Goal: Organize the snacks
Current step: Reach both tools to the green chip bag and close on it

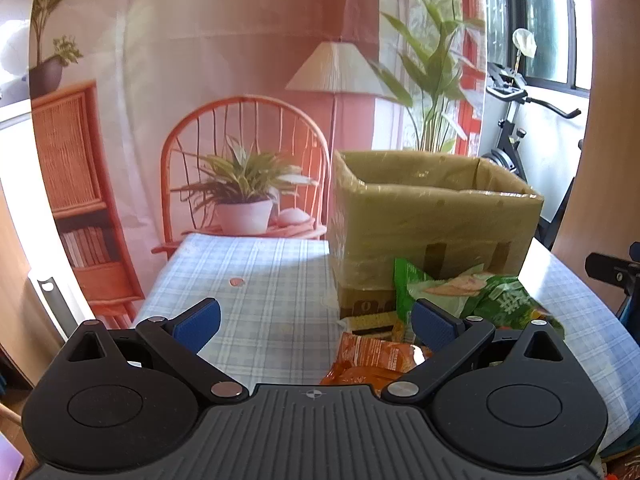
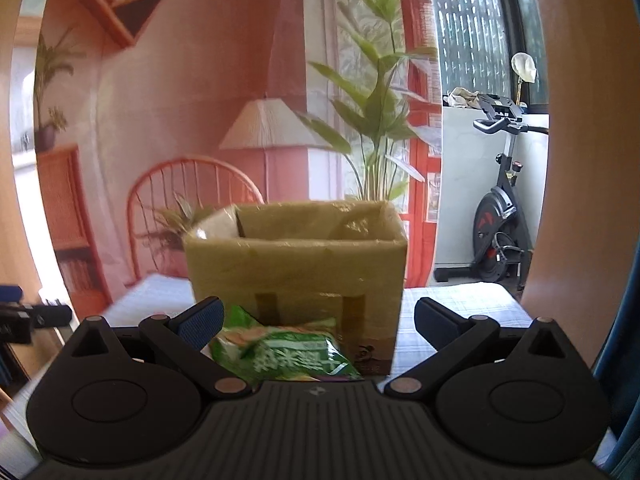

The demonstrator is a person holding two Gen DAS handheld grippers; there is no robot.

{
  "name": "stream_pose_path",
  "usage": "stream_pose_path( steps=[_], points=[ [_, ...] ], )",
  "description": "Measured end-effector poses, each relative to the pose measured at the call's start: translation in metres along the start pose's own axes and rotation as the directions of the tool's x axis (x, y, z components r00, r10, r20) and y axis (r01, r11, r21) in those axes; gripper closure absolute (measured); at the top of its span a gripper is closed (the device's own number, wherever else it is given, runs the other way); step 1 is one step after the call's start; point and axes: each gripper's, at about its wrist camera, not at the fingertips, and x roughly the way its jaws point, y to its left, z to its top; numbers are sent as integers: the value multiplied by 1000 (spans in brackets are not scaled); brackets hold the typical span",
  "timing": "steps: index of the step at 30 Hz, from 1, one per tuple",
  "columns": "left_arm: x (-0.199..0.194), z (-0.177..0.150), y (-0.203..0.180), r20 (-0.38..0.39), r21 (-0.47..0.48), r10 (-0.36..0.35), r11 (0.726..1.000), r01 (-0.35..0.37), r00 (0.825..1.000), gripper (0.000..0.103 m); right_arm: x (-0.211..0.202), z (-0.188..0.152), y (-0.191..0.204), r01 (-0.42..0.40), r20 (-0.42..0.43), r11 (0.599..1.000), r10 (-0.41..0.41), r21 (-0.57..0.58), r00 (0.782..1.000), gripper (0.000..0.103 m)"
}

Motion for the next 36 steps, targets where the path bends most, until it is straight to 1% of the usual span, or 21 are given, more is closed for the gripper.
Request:
stream_pose_path(
  steps=[3,6,9,11,17,22,26,30,34,36],
  points=[
    [11,-6,0,-23,-5,-2,1000,2,1000,1,16,-6,-4,24,-42,999,-25,-22,999,0],
    [25,-8,1,-42,-22,-30,999,30,999,1,26,-14,-9,44,-69,998,-46,-33,997,0],
    [33,-12,0,-49,-27,-37,999,36,998,1,34,-21,-14,62,-89,997,-66,-45,994,0],
    [39,-16,-1,-58,-32,-45,999,43,997,1,38,-26,-17,61,-98,997,-64,-42,993,0],
    [51,-21,-5,-89,-53,-76,996,71,993,1,54,-33,-24,2,-143,1000,-5,-20,990,0],
    [61,-16,-17,-106,-75,-81,995,73,991,1,66,-34,-27,-20,-145,1000,17,-22,989,0],
    [69,-11,-31,-106,-86,-121,990,112,987,1,75,-35,-35,-35,-144,999,32,-21,989,0],
    [76,-6,-48,-110,-74,-134,989,126,985,1,79,-35,-40,-64,-157,997,55,-48,986,0],
    [85,-5,-61,-118,-84,-191,980,182,974,1,72,-44,-39,-118,-169,988,100,-96,980,0],
    [88,-5,-66,-117,-81,-203,978,195,972,1,70,-50,-37,-145,-179,980,120,-133,977,0]
  ],
)
